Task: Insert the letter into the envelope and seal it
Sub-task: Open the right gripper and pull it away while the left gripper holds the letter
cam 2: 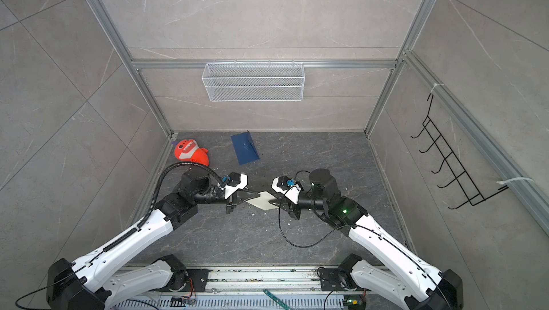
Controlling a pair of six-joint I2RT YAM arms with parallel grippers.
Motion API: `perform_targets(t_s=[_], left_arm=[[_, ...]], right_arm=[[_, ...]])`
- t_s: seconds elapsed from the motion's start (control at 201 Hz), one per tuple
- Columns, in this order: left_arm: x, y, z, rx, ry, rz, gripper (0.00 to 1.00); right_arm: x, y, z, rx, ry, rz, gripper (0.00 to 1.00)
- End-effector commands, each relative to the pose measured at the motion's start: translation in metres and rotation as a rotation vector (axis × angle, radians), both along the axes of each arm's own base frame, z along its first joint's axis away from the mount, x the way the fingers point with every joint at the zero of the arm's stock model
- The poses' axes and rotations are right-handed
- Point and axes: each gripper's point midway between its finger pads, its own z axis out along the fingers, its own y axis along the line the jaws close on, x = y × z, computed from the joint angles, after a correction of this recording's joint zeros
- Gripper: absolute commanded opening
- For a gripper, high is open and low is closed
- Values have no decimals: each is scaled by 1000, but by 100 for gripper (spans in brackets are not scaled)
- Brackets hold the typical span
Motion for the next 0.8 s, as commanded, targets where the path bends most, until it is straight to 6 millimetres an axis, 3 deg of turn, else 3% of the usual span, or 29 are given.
perform_targets(t_s=[0.0, 0.269, 0.339, 0.493, 0.593, 0.727, 0.797], left_arm=[[-1, 5, 22, -73, -41, 4, 0], [2, 8, 25, -86, -35, 20, 0], [2, 10, 25, -85, -35, 25, 0], [6, 15, 24, -77, -37, 67, 0], [4, 17, 26, -76, -29, 74, 0], [3, 19, 30, -94, -37, 80, 0], [6, 20, 31, -94, -33, 102, 0]], right_arm=[[-2, -8, -9, -24, 4, -10, 23], [2, -9, -15, -37, 15, -15, 6], [3, -10, -18, -45, 18, -18, 6], [8, -16, -27, -85, 19, -50, 21], [8, -19, -34, -105, 25, -57, 20], [10, -19, -41, -117, 38, -56, 6], [10, -18, -40, -119, 42, -55, 7]])
